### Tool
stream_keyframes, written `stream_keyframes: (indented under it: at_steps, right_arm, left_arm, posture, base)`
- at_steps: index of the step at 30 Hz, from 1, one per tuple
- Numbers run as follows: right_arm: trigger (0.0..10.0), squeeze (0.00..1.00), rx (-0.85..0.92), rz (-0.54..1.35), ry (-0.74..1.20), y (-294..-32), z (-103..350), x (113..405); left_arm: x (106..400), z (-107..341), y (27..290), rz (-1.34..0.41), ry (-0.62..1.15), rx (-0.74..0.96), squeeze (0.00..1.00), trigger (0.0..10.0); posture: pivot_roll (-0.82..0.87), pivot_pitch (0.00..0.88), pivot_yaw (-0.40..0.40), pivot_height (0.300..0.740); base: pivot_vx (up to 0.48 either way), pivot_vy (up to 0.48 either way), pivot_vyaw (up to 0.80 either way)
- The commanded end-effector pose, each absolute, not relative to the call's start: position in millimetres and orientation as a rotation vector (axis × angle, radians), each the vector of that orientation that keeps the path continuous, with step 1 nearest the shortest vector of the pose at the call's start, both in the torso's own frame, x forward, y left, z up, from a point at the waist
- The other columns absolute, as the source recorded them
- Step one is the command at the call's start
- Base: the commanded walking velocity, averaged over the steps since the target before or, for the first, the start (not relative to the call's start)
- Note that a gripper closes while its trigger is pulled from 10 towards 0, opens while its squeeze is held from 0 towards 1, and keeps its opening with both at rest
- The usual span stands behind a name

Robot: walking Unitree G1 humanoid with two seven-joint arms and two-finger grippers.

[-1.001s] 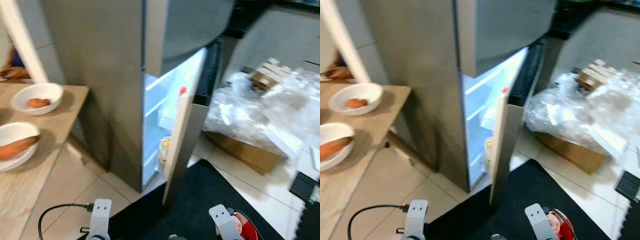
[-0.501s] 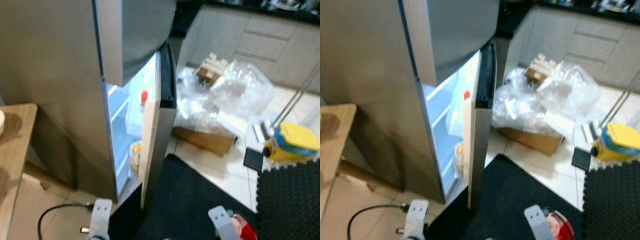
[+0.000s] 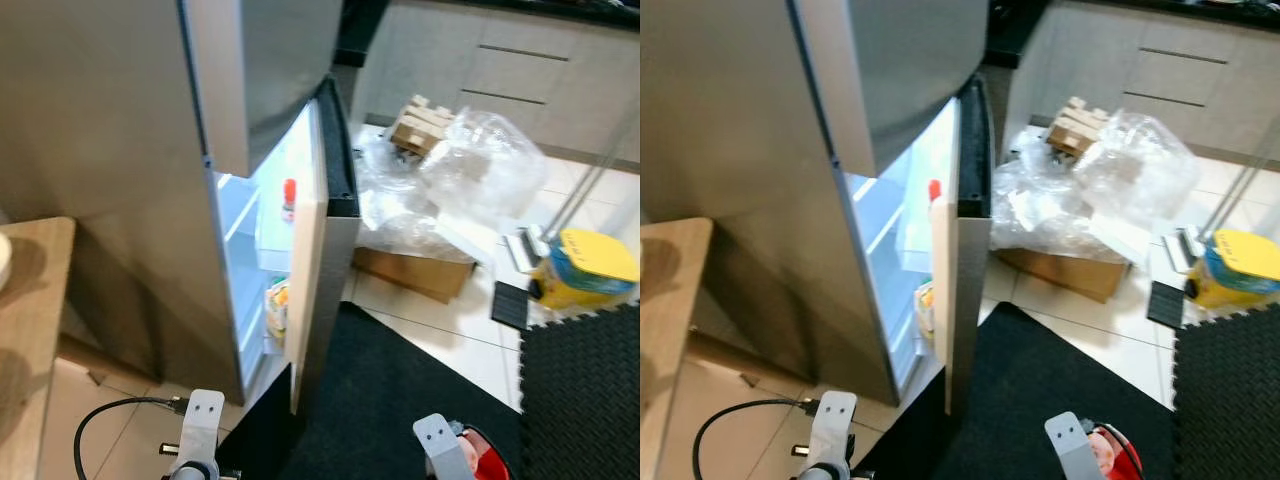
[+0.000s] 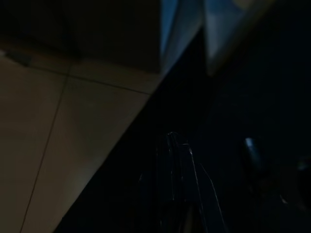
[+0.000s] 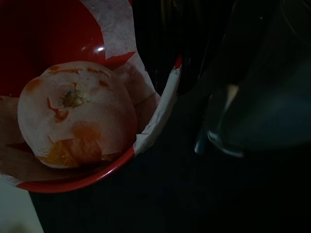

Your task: Restocking fridge

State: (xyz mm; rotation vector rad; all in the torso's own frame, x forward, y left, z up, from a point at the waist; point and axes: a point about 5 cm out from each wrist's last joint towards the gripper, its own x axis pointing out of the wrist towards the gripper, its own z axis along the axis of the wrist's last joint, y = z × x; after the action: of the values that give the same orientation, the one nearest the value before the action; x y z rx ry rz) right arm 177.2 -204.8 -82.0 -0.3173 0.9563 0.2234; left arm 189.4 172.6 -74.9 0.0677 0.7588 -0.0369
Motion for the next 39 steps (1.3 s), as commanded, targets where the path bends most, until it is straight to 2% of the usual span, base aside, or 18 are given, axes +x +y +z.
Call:
stream_keyframes:
  at_steps: [1, 18, 22, 27, 33, 39]
  right_arm:
    - [10.0, 0.00, -0.326, 0.221, 0.936, -207.2, -79.5, 180.8]
    - [10.0, 0.00, -0.347, 0.307, 0.873, -185.0, -70.7, 204.7]
    - [10.0, 0.00, -0.345, 0.293, 0.878, -190.0, -72.0, 200.6]
    - [10.0, 0.00, -0.346, 0.281, 0.890, -195.0, -74.0, 195.2]
    - [10.0, 0.00, -0.340, 0.257, 0.904, -201.1, -76.6, 188.2]
    - [10.0, 0.00, -0.336, 0.240, 0.908, -204.9, -77.6, 184.3]
  left_arm:
    - [186.8, -75.5, 174.0, -0.025, 0.754, 0.068, 0.00, 10.0]
    - [182.1, -74.3, 180.5, 0.013, 0.717, 0.086, 0.00, 10.0]
    - [195.6, -66.5, 184.4, 0.080, 0.665, 0.054, 0.00, 10.0]
    - [200.0, -64.5, 183.3, 0.075, 0.658, 0.054, 0.00, 10.0]
    - [212.0, -58.4, 179.8, 0.067, 0.632, 0.071, 0.00, 10.0]
    - [251.3, -31.9, 169.4, 0.008, 0.498, 0.091, 0.00, 10.0]
  posture:
    - [-0.11, 0.062, -0.056, 0.700]
    - [-0.03, 0.070, -0.098, 0.700]
    - [-0.06, 0.071, -0.087, 0.700]
    - [-0.07, 0.071, -0.079, 0.700]
    - [-0.09, 0.072, -0.064, 0.700]
    - [-0.13, 0.071, -0.043, 0.700]
  base:
    - [0.000, 0.000, 0.00]
    - [0.000, 0.000, 0.00]
    - [0.000, -0.240, 0.00]
    - [0.000, -0.480, 0.00]
    - [0.000, 0.000, 0.00]
    - [0.000, 0.000, 0.00]
